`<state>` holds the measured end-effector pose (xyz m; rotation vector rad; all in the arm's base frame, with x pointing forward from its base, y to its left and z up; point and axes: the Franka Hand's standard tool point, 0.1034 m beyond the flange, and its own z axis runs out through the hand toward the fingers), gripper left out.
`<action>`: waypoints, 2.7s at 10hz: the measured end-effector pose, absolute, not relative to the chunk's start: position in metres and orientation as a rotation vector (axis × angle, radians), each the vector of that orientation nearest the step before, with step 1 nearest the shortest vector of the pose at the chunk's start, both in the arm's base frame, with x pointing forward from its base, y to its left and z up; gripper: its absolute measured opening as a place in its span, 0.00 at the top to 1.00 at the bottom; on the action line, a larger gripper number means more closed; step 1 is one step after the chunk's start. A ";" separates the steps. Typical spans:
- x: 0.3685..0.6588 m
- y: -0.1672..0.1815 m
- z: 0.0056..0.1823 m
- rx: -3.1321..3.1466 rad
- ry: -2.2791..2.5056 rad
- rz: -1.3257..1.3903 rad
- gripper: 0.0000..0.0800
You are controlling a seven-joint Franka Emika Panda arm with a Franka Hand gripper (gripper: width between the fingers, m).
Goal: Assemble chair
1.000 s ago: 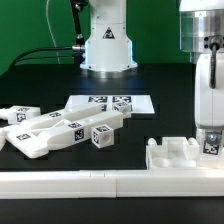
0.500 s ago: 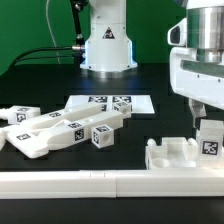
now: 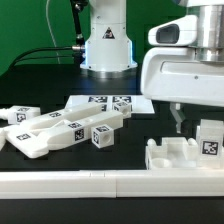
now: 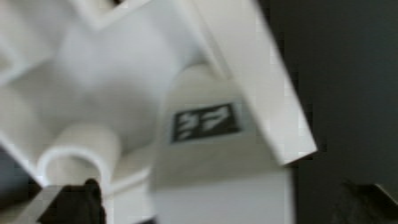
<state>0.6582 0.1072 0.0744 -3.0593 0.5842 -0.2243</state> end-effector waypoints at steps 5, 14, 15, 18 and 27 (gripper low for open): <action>0.658 0.104 0.072 -2.999 0.778 -0.214 0.53; 0.654 0.101 0.071 -2.036 2.253 -0.002 0.64; 0.653 0.100 0.070 -1.951 2.322 0.016 0.64; 0.651 0.094 0.071 -1.761 2.490 0.028 0.58; 0.653 0.045 0.103 -1.964 2.295 -0.025 0.19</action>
Offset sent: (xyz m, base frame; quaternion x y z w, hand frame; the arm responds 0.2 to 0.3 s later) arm 0.0000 0.0000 0.0000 0.0000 0.0000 0.1296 0.9916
